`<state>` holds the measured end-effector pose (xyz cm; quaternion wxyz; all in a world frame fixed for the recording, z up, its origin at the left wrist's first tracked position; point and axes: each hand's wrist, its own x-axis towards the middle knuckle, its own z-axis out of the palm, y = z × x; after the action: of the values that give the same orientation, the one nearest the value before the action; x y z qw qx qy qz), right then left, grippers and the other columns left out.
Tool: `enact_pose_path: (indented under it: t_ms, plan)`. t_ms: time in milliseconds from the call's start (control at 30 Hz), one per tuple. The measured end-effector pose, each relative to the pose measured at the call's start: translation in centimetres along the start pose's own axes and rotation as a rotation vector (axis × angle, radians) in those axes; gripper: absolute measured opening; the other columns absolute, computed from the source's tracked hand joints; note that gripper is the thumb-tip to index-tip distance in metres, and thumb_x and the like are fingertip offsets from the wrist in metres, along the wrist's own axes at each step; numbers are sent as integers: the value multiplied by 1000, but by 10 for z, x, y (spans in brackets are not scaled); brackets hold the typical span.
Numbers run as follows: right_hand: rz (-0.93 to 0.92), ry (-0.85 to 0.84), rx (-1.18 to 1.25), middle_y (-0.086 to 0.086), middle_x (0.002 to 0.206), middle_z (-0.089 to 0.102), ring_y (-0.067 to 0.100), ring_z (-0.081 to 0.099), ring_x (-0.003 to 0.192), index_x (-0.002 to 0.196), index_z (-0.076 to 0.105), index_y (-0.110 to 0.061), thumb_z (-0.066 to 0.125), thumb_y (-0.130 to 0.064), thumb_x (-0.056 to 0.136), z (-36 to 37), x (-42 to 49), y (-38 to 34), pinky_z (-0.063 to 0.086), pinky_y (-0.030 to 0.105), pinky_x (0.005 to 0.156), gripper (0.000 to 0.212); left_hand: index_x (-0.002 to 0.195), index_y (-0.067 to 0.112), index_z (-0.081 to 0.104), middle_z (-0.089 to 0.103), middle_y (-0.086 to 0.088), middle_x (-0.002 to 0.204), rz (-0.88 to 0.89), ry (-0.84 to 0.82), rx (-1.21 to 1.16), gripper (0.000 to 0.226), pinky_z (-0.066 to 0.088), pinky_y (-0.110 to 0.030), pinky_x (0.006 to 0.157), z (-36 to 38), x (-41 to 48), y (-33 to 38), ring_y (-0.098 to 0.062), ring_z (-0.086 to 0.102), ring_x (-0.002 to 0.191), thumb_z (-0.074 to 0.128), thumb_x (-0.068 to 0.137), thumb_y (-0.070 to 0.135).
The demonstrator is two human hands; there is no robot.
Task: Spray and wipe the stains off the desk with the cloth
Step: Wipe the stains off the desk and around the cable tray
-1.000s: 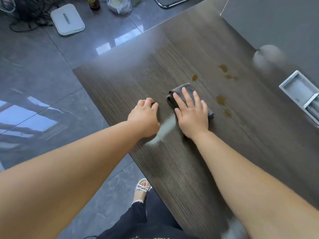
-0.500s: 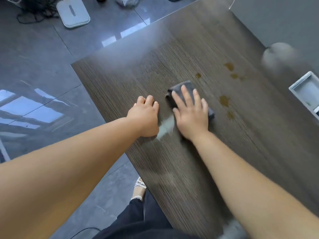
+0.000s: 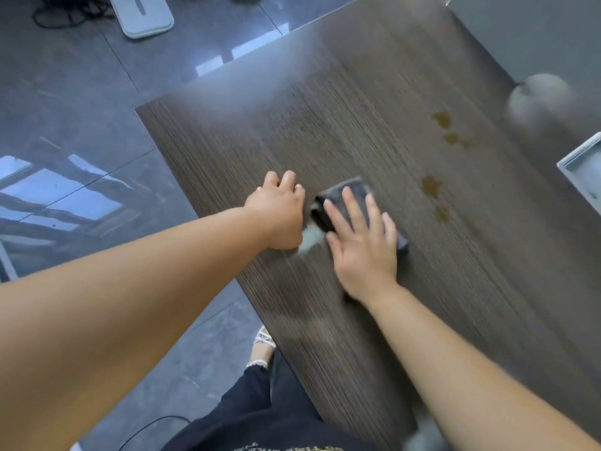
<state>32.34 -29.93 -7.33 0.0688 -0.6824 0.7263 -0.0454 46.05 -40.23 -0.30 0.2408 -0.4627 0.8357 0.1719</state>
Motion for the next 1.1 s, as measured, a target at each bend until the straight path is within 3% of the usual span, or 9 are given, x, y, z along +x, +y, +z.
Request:
enact_pose_path:
  t_ms: [200,333,400,500,600,733,833,1000,1100]
  plan:
    - [256,-94,15,-3,161,1,29,3,147,151,15,-35,26,-41,102,-14,74,18,7,49,116,50,141,9,24,22,-9,139,-5,-26,-6,70,40,-36,83,2,-2,-2,-32,23,125,56,83,28]
    - [126,19,-6,5,157,25,39,26,140,146,35,-28,31,-40,98,-3,-6,-1,24,56,109,50,142,9,22,21,-9,140,17,-17,-1,70,39,-38,92,4,-3,-4,-32,23,126,54,84,29]
    - [41,-13,-27,4,157,25,38,25,141,146,33,-29,31,-40,98,0,-56,-1,26,55,108,49,138,7,27,23,-10,136,13,-21,-5,64,39,-40,93,2,-2,-2,-32,24,124,54,84,28]
    - [-34,-35,8,2,156,28,36,25,140,145,32,-31,32,-41,98,-4,-72,11,26,55,108,48,124,6,36,25,-10,129,-14,-49,-20,50,38,-38,79,-2,-1,1,-32,26,119,54,83,27]
    - [33,-22,-28,4,156,28,39,28,139,145,35,-30,30,-42,97,-8,-20,26,26,55,107,50,120,6,38,26,-10,127,-25,-59,-2,44,38,-36,72,-5,0,3,-32,27,117,52,83,26]
    - [305,-79,32,-2,161,2,30,3,147,151,15,-36,26,-41,102,-18,43,34,7,49,116,50,123,7,39,26,-10,129,-61,-19,-31,43,39,-37,73,-2,2,6,-32,28,119,51,86,24]
    - [246,-25,7,3,160,12,35,14,145,150,22,-32,30,-41,101,-11,3,18,16,52,114,51,127,6,37,26,-10,133,-109,-12,-89,45,37,-39,76,-6,4,9,-32,27,123,51,90,27]
    - [97,17,-38,5,156,26,37,26,141,146,30,-29,32,-40,98,-4,-106,22,29,55,107,50,139,14,29,22,-10,145,120,152,101,67,28,-40,107,-3,10,33,-32,24,131,54,85,44]
    - [111,35,-34,6,154,31,39,31,138,144,34,-29,35,-39,97,-5,-83,38,31,56,104,49,147,19,17,16,-7,149,253,68,141,95,23,-40,112,-3,15,50,-30,18,135,60,74,63]
